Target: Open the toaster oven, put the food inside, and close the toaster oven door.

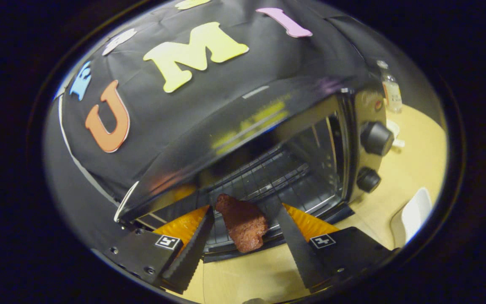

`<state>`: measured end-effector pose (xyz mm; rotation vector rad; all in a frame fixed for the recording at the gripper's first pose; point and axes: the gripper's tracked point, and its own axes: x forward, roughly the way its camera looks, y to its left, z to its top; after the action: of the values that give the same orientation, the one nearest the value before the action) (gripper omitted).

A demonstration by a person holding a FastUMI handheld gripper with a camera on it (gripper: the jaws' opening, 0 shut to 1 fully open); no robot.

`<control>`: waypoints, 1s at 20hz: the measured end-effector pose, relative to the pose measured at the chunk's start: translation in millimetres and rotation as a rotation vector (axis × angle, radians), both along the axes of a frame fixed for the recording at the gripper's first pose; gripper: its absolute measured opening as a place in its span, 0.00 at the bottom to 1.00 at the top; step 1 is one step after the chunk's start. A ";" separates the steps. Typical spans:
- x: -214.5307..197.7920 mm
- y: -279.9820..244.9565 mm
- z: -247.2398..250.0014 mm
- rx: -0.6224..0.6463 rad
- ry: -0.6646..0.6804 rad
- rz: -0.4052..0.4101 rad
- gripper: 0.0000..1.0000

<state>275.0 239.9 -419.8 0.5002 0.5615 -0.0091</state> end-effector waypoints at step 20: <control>-219.7 -36.3 19.0 -0.343 0.255 0.381 0.98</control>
<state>55.3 203.6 -400.7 0.0511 0.8801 0.1934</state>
